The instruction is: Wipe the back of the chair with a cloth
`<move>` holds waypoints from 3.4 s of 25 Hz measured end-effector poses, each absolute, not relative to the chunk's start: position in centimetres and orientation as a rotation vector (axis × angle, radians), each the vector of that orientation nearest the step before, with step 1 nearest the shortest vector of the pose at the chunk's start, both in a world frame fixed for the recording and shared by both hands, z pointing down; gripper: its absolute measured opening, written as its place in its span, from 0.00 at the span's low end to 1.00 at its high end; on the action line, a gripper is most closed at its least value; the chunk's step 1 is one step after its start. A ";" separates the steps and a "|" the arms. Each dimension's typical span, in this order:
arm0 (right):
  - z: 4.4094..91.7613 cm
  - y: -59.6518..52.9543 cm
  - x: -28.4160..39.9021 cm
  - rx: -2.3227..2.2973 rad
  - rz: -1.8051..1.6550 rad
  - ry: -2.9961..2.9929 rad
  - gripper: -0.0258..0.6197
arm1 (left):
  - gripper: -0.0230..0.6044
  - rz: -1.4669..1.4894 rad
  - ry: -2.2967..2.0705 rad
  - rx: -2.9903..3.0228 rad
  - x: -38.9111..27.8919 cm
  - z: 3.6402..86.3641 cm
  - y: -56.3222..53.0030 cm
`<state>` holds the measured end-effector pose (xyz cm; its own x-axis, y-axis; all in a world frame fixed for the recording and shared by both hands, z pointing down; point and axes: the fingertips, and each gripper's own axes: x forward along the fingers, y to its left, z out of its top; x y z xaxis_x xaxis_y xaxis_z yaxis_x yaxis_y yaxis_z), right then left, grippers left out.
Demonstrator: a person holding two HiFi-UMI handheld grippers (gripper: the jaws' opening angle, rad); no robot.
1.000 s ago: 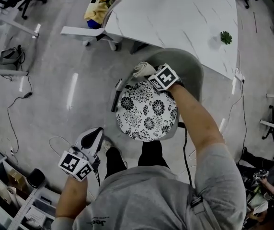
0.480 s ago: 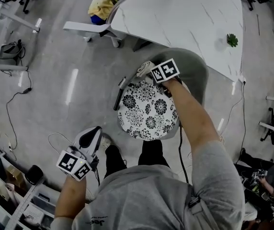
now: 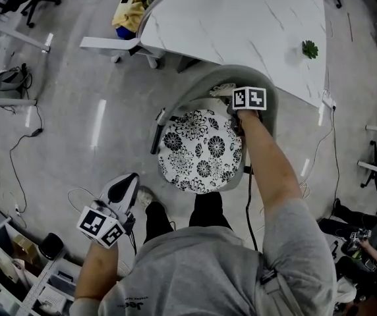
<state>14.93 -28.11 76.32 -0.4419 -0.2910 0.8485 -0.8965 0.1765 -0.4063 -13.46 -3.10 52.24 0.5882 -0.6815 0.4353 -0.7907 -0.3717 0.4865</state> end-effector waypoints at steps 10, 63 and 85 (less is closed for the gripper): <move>74.8 -22.6 28.6 1.661 1.635 -1.646 0.19 | 0.13 0.199 -1.114 2.197 -11.0 50.9 -3.8; 78.6 -23.3 26.5 1.553 1.538 -1.613 0.19 | 0.13 0.199 -1.145 2.140 -13.0 52.5 -3.8; 78.0 -21.3 10.1 0.755 0.837 -1.989 0.19 | 0.13 0.222 -1.234 2.220 -15.0 54.5 -6.1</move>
<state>10.15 -21.30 77.96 -0.4754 -0.1994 0.8569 -0.7519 0.5977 -0.2781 -14.99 -6.05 54.46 0.5573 -0.7227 0.4088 -0.8198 -0.4011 0.4086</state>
